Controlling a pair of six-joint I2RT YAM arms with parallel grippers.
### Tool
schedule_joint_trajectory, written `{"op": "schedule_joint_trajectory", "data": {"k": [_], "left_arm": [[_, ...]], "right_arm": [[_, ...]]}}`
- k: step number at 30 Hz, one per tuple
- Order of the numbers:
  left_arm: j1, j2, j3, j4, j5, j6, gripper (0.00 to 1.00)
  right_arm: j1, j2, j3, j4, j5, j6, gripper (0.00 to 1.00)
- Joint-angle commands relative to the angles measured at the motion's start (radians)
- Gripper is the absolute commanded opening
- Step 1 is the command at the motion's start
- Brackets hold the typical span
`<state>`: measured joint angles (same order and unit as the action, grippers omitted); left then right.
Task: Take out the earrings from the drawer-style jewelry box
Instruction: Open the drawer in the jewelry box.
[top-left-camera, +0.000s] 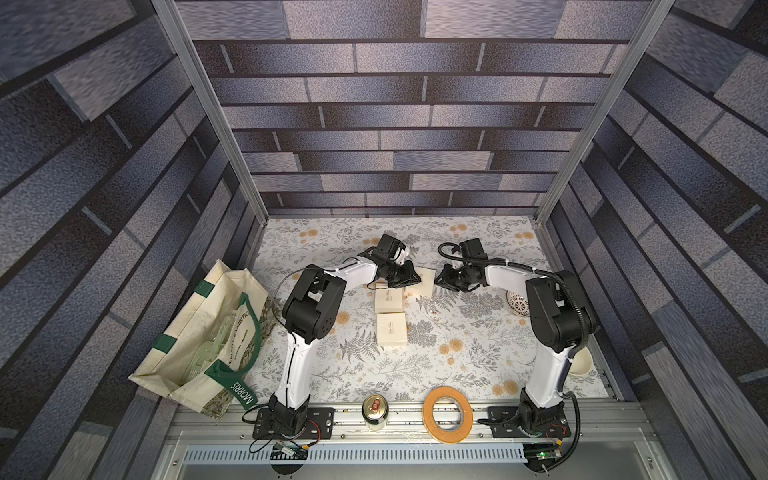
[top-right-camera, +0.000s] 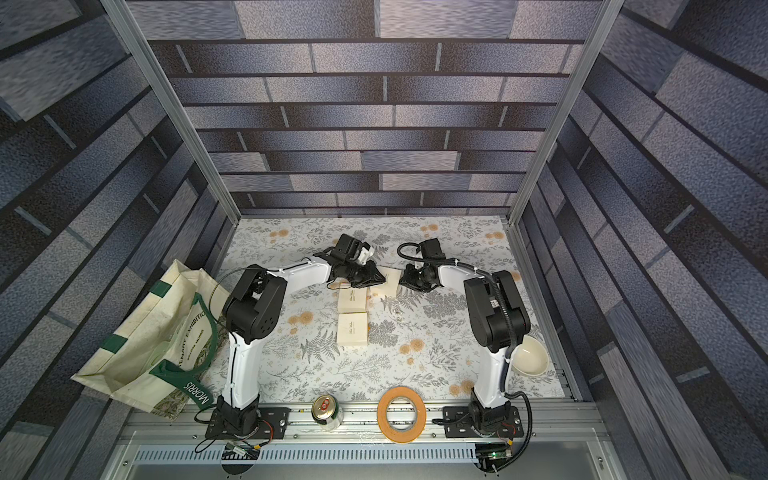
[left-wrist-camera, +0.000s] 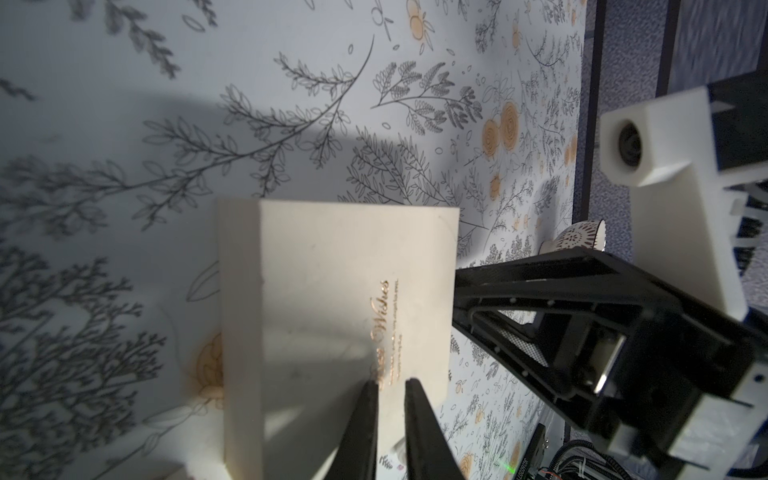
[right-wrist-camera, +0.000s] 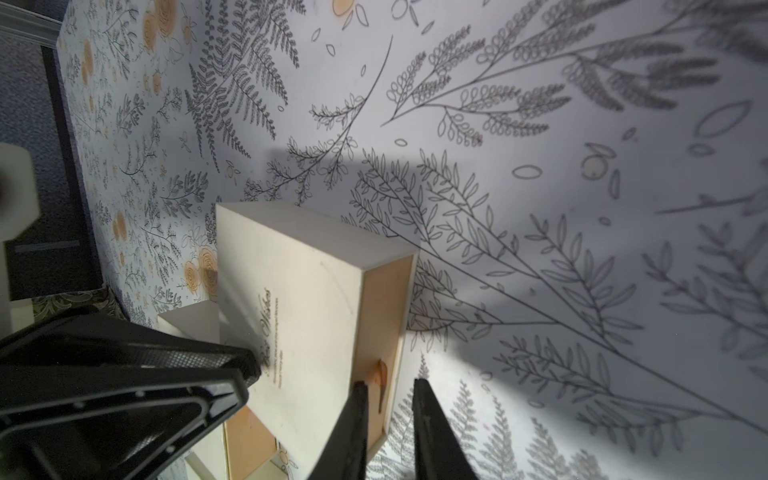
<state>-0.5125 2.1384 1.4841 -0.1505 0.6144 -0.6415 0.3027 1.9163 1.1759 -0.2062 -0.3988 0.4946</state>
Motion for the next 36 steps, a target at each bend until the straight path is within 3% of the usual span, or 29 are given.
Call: {"op": "schedule_joint_trajectory", "data": {"k": [1, 36], "left_arm": [[0.005, 0.021, -0.035, -0.072, -0.059, -0.001, 0.16], [0.005, 0.016, -0.044, -0.066, -0.065, -0.007, 0.16]], "right_arm": [[-0.007, 0.006, 0.000, 0.025, -0.020, 0.012, 0.22], [-0.007, 0.022, -0.010, 0.053, -0.049, 0.033, 0.16]]}}
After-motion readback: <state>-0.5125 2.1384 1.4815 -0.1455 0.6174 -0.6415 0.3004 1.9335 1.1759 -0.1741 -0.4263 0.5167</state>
